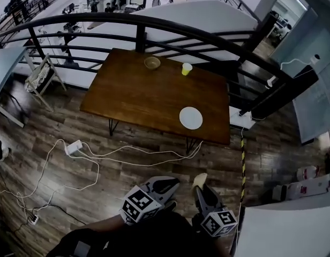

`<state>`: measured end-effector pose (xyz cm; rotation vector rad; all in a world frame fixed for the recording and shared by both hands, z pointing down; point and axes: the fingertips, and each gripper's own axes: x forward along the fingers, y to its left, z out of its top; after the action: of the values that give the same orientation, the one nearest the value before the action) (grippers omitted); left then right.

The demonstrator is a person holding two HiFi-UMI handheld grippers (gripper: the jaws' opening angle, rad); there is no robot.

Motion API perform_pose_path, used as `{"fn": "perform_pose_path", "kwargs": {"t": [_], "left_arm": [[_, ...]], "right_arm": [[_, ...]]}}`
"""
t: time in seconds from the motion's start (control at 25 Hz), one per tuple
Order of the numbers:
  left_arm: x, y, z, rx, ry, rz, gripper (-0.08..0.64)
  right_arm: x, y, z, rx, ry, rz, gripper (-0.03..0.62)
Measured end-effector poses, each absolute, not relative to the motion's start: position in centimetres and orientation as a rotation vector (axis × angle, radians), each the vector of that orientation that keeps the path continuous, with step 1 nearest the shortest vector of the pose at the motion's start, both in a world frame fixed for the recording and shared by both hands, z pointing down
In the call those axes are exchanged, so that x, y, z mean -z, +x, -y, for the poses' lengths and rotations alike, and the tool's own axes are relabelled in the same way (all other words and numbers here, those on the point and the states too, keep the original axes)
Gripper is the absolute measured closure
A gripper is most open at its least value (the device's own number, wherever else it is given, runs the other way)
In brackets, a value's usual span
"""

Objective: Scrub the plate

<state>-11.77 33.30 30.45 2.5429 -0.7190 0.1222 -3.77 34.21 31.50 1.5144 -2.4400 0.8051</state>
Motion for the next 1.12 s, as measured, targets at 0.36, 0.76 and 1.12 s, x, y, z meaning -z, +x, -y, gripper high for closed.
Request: {"fn": "perform_pose_path", "kwargs": {"t": [0.36, 0.76, 1.12], "left_arm": [[-30.3, -13.6, -28.4, -0.092, 2.519, 0.807, 0.526], [-29.5, -11.8, -21.6, -0.133, 2.492, 1.005, 0.526], [-27.7, -3.2, -14.3, -0.267, 2.550, 1.050, 0.526]], "right_arm": [[-32.0, -5.9, -27.9, -0.830, 1.402, 2.490, 0.472], [-30.9, -3.7, -18.9, -0.836, 1.268, 2.626, 0.472], [-30.7, 4.2, -11.0, -0.962, 1.279, 2.679, 0.472]]}}
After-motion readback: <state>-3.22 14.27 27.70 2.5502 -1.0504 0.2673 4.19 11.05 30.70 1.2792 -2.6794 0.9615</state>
